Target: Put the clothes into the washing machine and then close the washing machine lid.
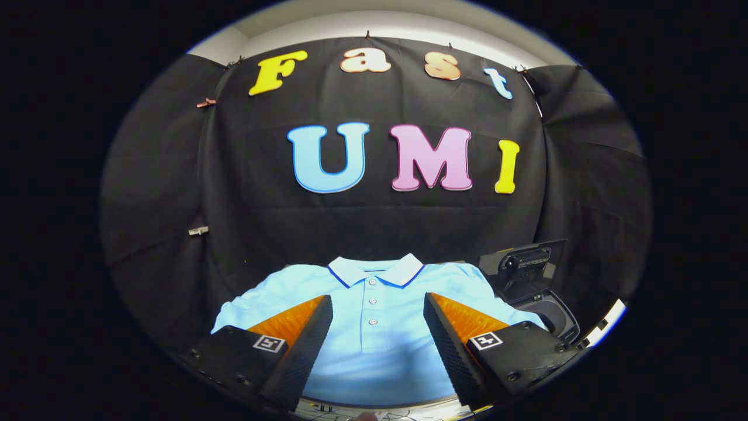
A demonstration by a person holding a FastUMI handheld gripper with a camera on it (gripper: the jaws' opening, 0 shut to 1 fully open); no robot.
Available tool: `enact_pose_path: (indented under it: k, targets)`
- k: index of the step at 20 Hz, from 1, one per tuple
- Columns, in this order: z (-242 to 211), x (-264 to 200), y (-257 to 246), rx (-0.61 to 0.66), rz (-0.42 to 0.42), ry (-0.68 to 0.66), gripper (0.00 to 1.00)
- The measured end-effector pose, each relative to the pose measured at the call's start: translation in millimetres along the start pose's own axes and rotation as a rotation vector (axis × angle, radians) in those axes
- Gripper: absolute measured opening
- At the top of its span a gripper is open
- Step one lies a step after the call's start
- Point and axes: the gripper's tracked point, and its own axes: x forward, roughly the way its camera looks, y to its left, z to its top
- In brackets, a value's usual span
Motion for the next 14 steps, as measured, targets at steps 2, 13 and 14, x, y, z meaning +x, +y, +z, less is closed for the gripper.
enact_pose_path:
  k: [2, 13, 14]
  targets:
    - [-4, 19, 1, -0.018, -0.005, 0.08, 0.99]
    - [-42, 79, -3, -0.043, -0.029, 0.509, 0.99]
    - [-48, 80, -8, -0.041, -0.043, 0.541, 0.99]
